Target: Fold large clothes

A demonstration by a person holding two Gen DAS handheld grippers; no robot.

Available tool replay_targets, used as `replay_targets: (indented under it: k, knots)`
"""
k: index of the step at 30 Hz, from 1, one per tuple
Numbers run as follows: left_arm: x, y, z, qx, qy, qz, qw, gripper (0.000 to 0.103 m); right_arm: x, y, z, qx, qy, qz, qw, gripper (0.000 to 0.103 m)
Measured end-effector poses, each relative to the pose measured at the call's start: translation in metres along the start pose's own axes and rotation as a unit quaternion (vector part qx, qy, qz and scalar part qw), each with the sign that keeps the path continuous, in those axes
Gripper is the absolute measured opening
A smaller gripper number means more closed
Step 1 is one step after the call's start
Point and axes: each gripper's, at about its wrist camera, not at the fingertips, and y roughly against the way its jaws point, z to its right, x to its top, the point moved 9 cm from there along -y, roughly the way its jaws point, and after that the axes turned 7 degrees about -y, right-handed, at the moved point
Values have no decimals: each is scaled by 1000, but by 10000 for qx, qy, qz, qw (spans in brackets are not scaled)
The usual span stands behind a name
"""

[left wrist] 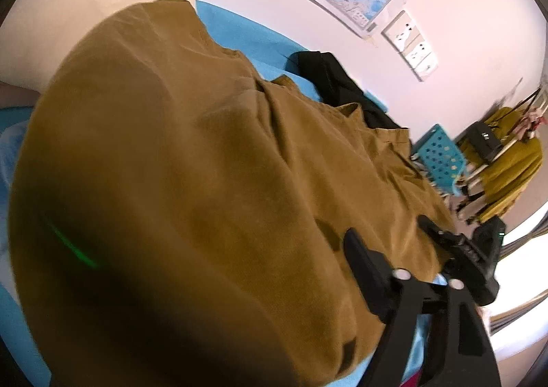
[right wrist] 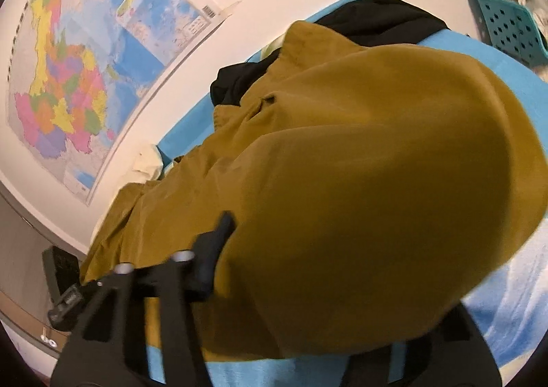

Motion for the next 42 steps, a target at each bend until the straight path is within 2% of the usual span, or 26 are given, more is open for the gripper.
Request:
replay_targets:
  k: [1,2,4,6,7,8,11,13,14,15,16,18,19,20,23,25,29,33,37,42]
  knots:
    - [0,1,-3,102,-28,-15,9999,51,0,3,-1,53,-14,-6,10000,28]
    - [0,3,-3,43,-25,-53,10000,44,1,7,-7,136,38,24,9999,23]
    - [3,14,-3,-126,3,-33,9999,35,3,20,-25,370,258,145,9989,22]
    - [7,26,-1,-242,-61,63,9997,34,4,25,-32,566,259,80,9980,25]
    - [8,28,-3,-251,-102,55,9996,36,2,23,-31,553,265,-25,9981,32]
    - [8,27,-5,-262,-121,-8,9996,41,-1,16,-24,363,226,-182,9989,39]
    - [5,13,-20,-352,178,-261,9989,56,-9,-4,-8,270,-61,-477,9985,52]
    - [4,7,-23,-348,215,-240,9989,59,-7,-7,-9,302,-61,-407,9987,53]
    - [5,7,-22,-353,168,-219,9990,64,-7,-8,-11,313,-64,-388,9987,57]
    - [5,6,-19,-354,88,-210,9991,65,-6,-10,-14,361,-36,-370,9987,59]
    - [5,6,-18,-298,73,-213,9993,63,-6,-11,-16,369,-2,-349,9987,58]
    - [7,4,-19,-119,-7,-273,9996,53,-4,-12,-15,295,30,-336,9990,41]
    - [8,5,-19,-104,-25,-301,9995,47,-1,-8,-17,382,50,-318,9988,29]
    - [10,8,-18,-101,-67,-287,9995,41,-1,-4,-19,443,117,-311,9985,21]
    - [21,20,-8,55,-408,-160,9990,32,7,14,-45,637,445,-155,9969,17]
    - [32,33,0,86,-639,-46,9979,30,17,29,-72,769,733,22,9943,17]
    - [60,58,5,-120,-711,87,9974,29,32,54,-117,1024,1161,273,9876,16]
    - [87,90,9,-66,-883,397,9953,29,41,69,-160,1247,1561,396,9790,16]
    - [112,127,11,49,-1047,771,9915,29,50,74,-200,1502,1838,514,9700,15]
    - [143,174,-7,405,-1161,1203,9851,29,59,58,-249,1867,2065,550,9589,15]
